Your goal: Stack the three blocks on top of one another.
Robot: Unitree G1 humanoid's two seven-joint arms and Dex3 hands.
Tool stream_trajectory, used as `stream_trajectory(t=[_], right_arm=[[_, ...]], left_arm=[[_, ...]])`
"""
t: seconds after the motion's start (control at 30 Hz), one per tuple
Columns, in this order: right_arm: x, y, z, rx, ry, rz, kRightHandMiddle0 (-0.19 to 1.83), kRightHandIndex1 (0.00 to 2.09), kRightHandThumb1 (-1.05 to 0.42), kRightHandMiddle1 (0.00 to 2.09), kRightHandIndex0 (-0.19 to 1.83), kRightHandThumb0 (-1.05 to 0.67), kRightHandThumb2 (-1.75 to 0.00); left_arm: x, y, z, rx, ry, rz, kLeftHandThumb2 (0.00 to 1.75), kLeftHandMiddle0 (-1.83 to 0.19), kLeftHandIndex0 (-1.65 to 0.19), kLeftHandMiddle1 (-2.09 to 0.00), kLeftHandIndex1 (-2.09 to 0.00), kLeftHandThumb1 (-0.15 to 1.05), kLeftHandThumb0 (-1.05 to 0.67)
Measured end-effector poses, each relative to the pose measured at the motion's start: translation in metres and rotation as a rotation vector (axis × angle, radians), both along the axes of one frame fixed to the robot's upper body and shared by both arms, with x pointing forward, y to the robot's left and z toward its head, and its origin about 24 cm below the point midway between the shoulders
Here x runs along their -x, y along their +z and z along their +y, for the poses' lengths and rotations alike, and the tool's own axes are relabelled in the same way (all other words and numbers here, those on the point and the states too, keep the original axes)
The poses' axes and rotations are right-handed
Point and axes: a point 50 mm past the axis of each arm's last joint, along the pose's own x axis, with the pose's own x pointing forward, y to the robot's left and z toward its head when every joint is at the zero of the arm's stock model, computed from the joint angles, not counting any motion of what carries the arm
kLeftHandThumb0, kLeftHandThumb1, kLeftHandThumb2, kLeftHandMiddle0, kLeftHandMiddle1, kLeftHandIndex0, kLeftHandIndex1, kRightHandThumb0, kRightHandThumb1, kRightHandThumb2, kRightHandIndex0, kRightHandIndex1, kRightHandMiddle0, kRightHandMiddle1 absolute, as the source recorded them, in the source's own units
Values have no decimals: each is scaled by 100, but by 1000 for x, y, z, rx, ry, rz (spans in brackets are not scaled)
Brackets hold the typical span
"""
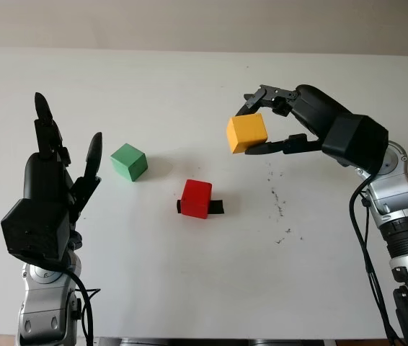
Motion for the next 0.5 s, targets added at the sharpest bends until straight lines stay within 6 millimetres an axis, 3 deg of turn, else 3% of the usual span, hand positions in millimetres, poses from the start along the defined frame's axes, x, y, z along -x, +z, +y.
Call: stream_trajectory(t=[0.5], right_arm=[[10, -2, 26, -63, 143, 122, 39, 5, -93, 137, 29, -48, -6]], left_arm=[[2, -4, -4, 10, 13, 10, 43, 18, 19, -5, 0, 105, -54]])
